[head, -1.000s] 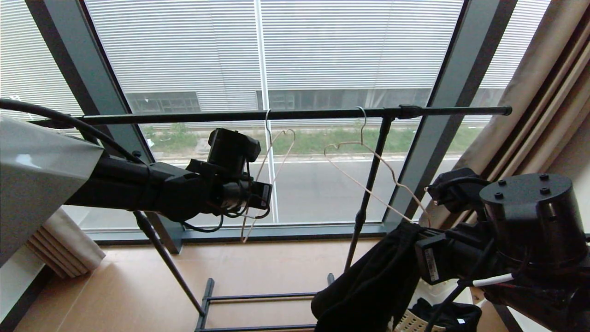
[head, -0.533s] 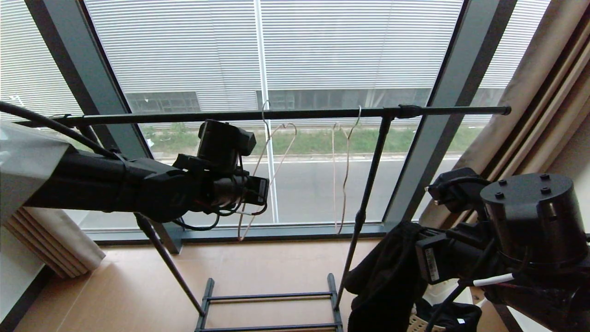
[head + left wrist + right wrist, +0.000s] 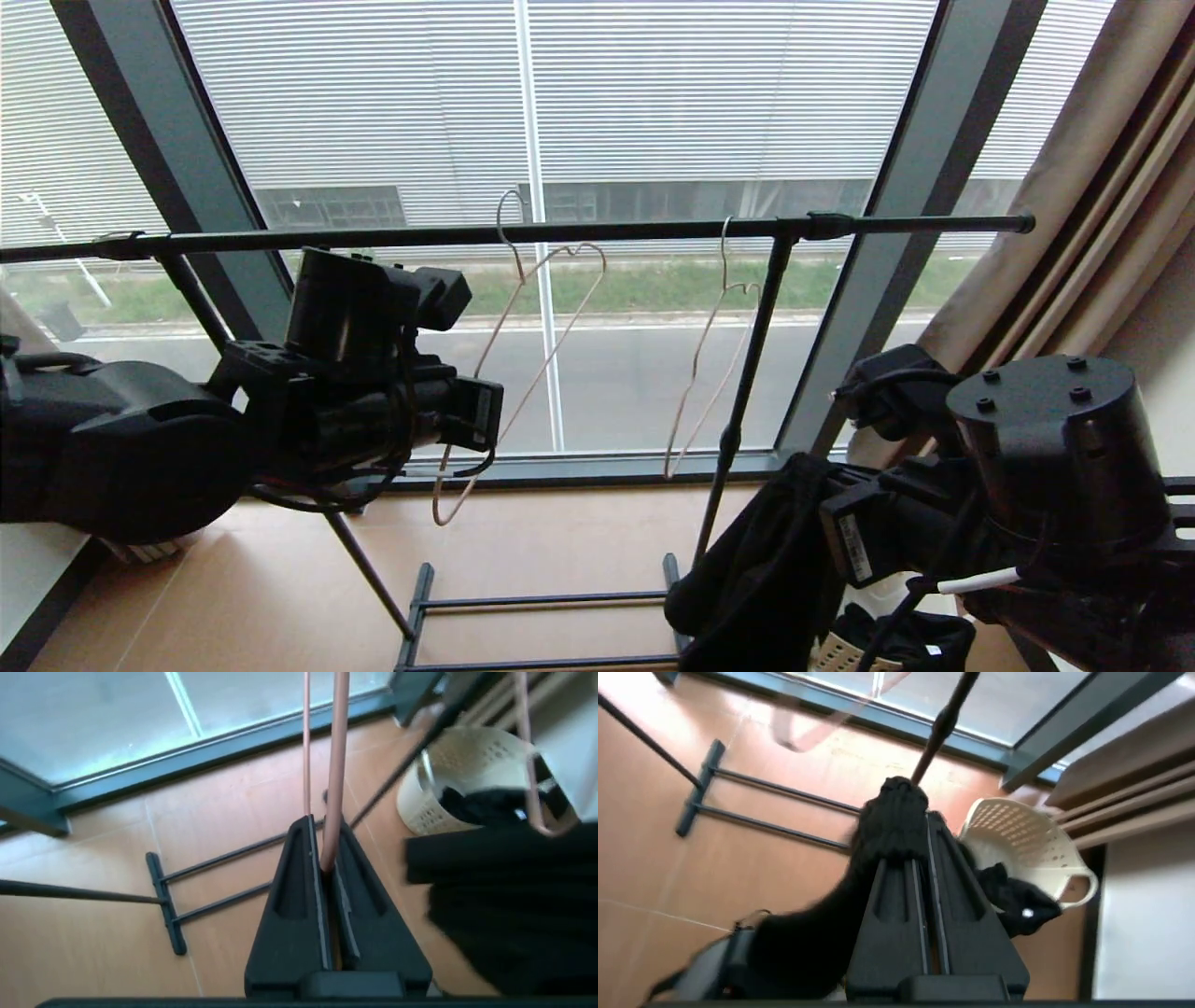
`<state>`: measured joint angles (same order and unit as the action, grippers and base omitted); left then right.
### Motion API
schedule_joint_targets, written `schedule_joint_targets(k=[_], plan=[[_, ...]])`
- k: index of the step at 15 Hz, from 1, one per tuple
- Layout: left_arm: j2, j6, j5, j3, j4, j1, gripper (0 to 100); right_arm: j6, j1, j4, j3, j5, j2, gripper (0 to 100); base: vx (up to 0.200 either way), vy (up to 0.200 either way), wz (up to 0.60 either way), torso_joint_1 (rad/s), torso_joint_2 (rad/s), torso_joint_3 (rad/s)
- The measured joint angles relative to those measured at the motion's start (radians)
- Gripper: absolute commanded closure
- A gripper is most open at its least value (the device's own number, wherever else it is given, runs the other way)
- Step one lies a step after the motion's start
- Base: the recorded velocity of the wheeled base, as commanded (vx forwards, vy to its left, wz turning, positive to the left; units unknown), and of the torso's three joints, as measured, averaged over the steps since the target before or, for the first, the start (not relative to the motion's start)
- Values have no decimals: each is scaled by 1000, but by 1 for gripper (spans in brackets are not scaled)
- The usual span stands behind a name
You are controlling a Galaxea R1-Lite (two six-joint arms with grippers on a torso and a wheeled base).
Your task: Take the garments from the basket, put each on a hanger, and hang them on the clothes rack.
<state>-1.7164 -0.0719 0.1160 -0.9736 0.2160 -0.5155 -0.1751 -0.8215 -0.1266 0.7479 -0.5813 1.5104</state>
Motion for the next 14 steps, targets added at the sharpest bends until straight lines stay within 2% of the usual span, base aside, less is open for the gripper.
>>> schedule_joint_targets(k=[2,3,6,7,9,12,14], plan=[[55,34,-66,87,41,5,100,50,-11,6,24,-5,14,100,0,0,0,0,0,0],[84,65,-114,157,96,12,100,78,-16,5,40,-19,29,100,0,0,0,0,0,0],[150,170,-220,379,352,62,100,123,-25,1,97,-123,84,100,0,0,0,0,0,0],[168,208,-251,449,412,84,100,125,-31,0,126,-181,106,100,0,0,0,0,0,0],[210,255,-290,536,452,121,100,138,-44,5,175,-252,147,100,0,0,0,0,0,0],[277,289,-386,602,454,149,100,192,-53,1,240,-373,208,100,0,0,0,0,0,0],[302,324,-402,631,453,153,100,196,-51,0,283,-421,245,100,0,0,0,0,0,0]])
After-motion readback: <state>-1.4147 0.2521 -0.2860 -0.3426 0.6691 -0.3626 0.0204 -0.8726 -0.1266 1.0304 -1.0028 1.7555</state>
